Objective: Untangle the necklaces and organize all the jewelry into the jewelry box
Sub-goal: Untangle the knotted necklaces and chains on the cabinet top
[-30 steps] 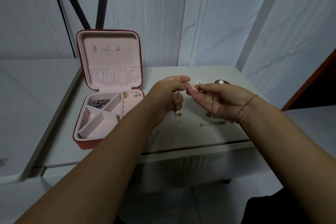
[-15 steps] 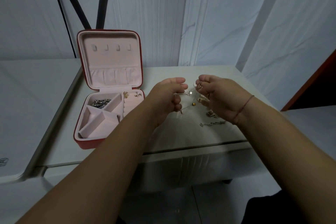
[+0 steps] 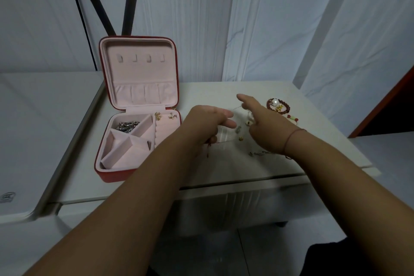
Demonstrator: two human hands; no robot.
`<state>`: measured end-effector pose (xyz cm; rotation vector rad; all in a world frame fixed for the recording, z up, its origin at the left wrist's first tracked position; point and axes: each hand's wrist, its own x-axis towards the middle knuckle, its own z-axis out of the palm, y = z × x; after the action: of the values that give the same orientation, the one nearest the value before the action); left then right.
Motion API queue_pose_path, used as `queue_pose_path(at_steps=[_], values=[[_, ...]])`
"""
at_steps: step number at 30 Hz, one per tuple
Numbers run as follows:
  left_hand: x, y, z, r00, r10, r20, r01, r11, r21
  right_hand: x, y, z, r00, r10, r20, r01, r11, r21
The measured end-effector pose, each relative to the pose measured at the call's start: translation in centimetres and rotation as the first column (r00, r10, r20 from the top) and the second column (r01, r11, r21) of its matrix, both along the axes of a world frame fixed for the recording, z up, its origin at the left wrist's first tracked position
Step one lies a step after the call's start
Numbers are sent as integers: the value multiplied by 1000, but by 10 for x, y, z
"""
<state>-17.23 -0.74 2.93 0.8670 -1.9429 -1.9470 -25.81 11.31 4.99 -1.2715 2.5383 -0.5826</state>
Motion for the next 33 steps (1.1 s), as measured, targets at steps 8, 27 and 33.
queue_pose_path(at_steps=[8,27,33], values=[[-1,-4,0,990,106,-95,-103,994,34,-2,0,-2,948,-81,-308,130,981,142],[2,-6,-3,992,107,-74,-114,989,-99,-23,14,20,900,-329,286,433,597,-675],[2,-8,-4,990,136,-32,-140,965,-223,-28,19,33,608,66,791,699,428,-573]])
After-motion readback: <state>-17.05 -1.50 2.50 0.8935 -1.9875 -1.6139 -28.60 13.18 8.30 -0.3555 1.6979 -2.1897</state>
